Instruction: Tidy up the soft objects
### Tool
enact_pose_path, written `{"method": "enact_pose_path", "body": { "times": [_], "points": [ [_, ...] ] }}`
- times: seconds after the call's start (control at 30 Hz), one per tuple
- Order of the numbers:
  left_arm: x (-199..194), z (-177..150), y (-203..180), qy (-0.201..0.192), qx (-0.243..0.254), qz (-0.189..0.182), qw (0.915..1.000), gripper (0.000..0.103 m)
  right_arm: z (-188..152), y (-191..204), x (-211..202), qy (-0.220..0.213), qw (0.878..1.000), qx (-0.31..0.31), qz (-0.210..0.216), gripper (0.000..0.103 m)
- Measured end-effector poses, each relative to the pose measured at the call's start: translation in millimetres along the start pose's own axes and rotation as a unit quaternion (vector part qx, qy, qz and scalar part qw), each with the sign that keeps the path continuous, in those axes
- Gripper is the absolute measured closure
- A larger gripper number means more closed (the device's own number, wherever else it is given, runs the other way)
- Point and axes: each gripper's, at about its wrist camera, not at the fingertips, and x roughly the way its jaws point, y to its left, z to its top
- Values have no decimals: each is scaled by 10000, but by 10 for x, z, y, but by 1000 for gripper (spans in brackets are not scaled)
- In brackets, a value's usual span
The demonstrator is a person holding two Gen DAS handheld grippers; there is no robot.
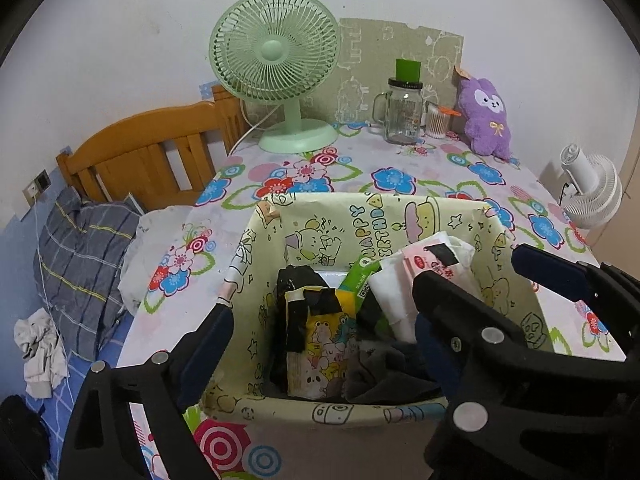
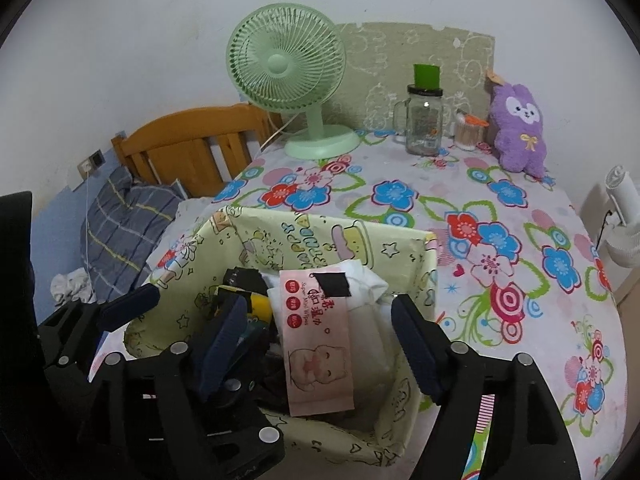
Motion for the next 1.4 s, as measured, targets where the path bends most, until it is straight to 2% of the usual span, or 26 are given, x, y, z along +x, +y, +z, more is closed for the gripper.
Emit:
{"method": "enact_pose_path", "body": {
  "times": [0.23,0.47,1.03,1.4],
  "points": [
    [-113,3,-85,-112,29,-32,9999,6,-18,-43,-171,-138,9998,-11,-113,23],
    [-292,17,-218,-331,96,-54,9994,0,-20,-137,-405,-375,9989,31,-285,17],
    [-780,82,-595,-773,151,-237,9966,0,-62,-464,-1103,-1021,9922,86,-709,4],
    [-1096,108,-848,-1036,171,-353,9938,0,-136,-786,-1571,-1357,9853,246,-1012,2]
  ]
}}
